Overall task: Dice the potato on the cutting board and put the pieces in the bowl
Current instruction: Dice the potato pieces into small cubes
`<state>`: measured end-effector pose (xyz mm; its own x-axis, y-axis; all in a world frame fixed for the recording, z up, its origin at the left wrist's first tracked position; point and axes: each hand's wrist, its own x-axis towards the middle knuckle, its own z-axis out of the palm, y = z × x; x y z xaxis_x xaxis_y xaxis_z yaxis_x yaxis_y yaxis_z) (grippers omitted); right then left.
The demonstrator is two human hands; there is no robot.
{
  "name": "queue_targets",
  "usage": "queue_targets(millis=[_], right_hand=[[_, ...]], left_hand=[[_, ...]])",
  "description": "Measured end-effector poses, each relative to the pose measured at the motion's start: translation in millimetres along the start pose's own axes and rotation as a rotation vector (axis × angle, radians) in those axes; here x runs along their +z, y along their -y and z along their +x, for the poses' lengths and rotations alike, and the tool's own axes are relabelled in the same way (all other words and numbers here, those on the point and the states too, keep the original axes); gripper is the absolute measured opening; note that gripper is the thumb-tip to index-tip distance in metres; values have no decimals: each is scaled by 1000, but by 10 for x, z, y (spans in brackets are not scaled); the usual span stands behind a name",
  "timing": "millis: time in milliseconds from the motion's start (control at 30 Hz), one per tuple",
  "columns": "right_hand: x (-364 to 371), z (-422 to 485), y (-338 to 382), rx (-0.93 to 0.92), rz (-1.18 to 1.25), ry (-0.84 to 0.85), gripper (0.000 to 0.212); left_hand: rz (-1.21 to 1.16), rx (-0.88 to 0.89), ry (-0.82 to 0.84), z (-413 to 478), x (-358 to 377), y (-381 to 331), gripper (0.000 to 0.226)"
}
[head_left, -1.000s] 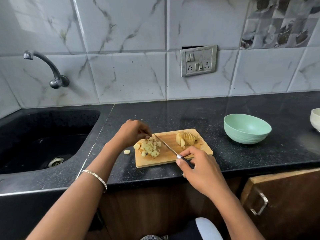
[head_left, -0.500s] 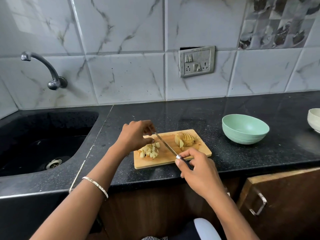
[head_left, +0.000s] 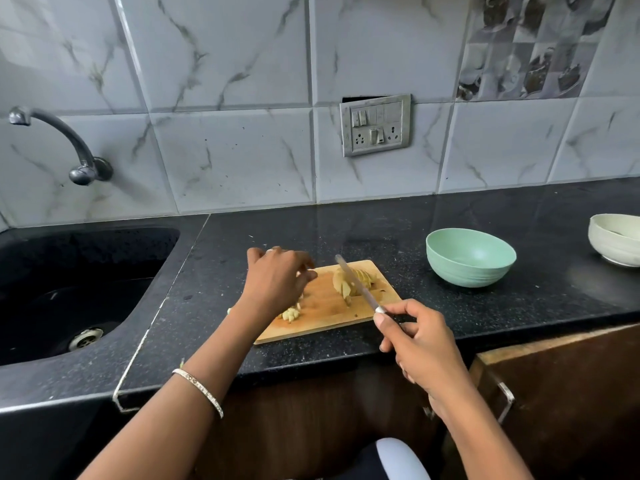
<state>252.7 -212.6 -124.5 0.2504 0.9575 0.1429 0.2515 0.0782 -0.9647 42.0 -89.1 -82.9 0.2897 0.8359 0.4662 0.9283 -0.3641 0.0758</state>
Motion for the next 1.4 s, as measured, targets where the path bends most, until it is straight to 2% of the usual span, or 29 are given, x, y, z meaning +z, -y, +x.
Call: queue_targets(millis=[133,200,267,433,567,733,1067,1267,1400], right_hand=[[-68,21,-52,-9,29,-81,7],[-98,14,-72,-9,25,-91,7],[-125,4,-95,-6,23,-93,8],[-184,-22,-141,6,35,-103,7],[-185,-23,-146,9,30,-99,7],[-137,-36,-139,1,11,-93,7],[-49,-82,-138,-73,-276,-72,11],[8,-106,-171,-120,-426,-63,15],[17,-156,-130,-120,-499,-46,15]], left_hand=[[-137,103,82,-22,98,-316,38],[-125,127,141,-5,163,-420,54],[-52,143,152,16,221,-482,59],[-4,109,57,16,315,-533,38],[-109,53,66,-13,291,-501,32],[-133,-17,33,-73,292,-416,24],[-28,-112,102,-79,160,-200,29],[-114,-60,171,-93,121,-244,33],[-90,-53,205,-106,113,-248,25]])
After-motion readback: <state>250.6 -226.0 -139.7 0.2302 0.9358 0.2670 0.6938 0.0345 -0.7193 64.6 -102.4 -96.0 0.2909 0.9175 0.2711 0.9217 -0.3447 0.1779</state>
